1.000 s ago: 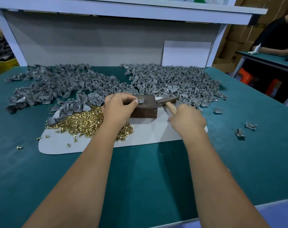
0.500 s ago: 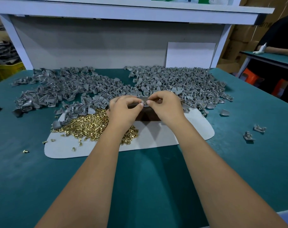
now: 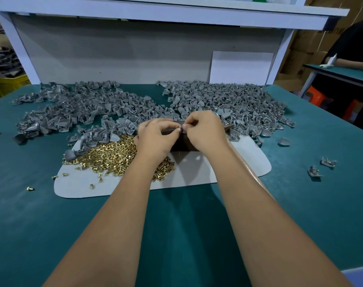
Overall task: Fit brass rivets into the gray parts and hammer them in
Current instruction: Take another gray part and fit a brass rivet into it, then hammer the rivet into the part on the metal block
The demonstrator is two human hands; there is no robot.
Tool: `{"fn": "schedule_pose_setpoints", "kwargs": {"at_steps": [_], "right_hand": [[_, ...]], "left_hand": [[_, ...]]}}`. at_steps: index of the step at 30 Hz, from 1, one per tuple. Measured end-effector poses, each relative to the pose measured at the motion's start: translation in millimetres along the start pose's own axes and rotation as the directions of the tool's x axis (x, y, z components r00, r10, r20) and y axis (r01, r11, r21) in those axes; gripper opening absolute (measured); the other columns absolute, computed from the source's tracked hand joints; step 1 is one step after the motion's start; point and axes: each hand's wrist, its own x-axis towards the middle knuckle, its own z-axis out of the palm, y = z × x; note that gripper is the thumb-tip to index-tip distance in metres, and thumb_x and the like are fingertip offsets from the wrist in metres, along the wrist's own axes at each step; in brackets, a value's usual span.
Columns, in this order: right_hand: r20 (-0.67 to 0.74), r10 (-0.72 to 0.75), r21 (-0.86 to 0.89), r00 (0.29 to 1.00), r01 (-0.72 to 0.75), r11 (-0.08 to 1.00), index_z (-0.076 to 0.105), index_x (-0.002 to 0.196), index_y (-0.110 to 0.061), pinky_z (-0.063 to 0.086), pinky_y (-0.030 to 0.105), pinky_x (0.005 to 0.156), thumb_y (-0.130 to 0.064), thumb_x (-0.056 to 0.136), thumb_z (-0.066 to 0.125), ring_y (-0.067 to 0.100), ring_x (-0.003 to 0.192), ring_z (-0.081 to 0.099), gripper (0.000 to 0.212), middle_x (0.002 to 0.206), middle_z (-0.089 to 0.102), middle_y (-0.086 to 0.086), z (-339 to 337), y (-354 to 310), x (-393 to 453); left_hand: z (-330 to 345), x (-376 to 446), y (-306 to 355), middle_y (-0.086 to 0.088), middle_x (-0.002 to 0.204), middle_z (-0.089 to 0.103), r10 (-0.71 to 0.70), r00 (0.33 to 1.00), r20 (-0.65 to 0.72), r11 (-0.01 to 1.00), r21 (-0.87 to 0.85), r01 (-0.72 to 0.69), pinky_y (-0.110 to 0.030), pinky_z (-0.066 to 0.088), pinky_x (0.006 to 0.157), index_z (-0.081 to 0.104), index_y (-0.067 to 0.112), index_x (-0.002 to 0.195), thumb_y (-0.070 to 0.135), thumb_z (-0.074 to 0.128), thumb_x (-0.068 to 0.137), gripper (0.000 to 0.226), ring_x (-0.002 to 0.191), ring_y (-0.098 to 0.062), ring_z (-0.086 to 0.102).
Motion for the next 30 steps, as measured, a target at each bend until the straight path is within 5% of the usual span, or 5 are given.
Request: {"fn": "schedule_pose_setpoints", "kwargs": {"at_steps": [13,17,21,24,30], "right_hand": [[0.01,-0.015,0.056,1.0,0.015,0.998,0.067,0.094,-0.027,0.048,0.029,0.071,-0.032,0.09,0.06,0.014,0.083,0.059,0.009,0.086,0.063,-0.009,-16,0,-11],[-0.236,0.189,-0.236,0.953,-0.245,0.94,0.047,0.066,-0.015,0.025,0.023,0.049,-0.034,0.09,0.052,0.023,0.059,0.048,0.031,0.064,0.051,0.0,-42,18,-20],[-0.029,0.276,-0.478,0.961,-0.256,0.84,0.055,0.088,-0.016,0.033,0.029,0.063,-0.039,0.091,0.054,0.032,0.092,0.055,0.023,0.094,0.059,0.008,-46,38,-41],[-0.007,0.289,-0.487,0.957,-0.256,0.835,0.057,0.102,-0.016,0.035,0.031,0.068,-0.022,0.091,0.054,0.032,0.1,0.053,0.013,0.111,0.059,0.013,-41,41,-47],[-0.087,0.196,-0.442,0.977,-0.214,0.871,0.048,0.097,-0.019,0.035,0.03,0.059,-0.011,0.092,0.052,0.031,0.082,0.056,0.01,0.096,0.057,0.012,-45,36,-49]], "left_hand": [[2,-1,-1,0.021,0.12,0.064,0.009,1.0,-0.023,1.0,0.025,-0.009,-0.044,0.03,0.107,0.061,0.05,0.081,0.043,0.067,0.089,0.012,0.133,-0.018,0.035],[4,-2,-2,0.022,0.122,0.063,-0.004,1.0,-0.014,1.0,0.026,0.005,-0.041,0.025,0.104,0.061,0.05,0.077,0.044,0.067,0.089,0.014,0.132,-0.017,0.032],[4,-2,-2,0.021,0.122,0.064,-0.002,1.0,-0.026,1.0,0.027,0.003,-0.042,0.026,0.103,0.06,0.051,0.075,0.044,0.067,0.089,0.017,0.132,-0.016,0.033],[3,-2,-1,0.021,0.123,0.063,-0.007,1.0,-0.024,1.0,0.028,0.008,-0.044,0.028,0.105,0.062,0.049,0.078,0.044,0.067,0.089,0.013,0.133,-0.016,0.033],[2,-3,-2,0.021,0.121,0.064,-0.008,1.0,-0.026,1.0,0.017,0.008,-0.047,0.029,0.109,0.065,0.049,0.078,0.047,0.07,0.085,0.009,0.134,-0.015,0.036]]}}
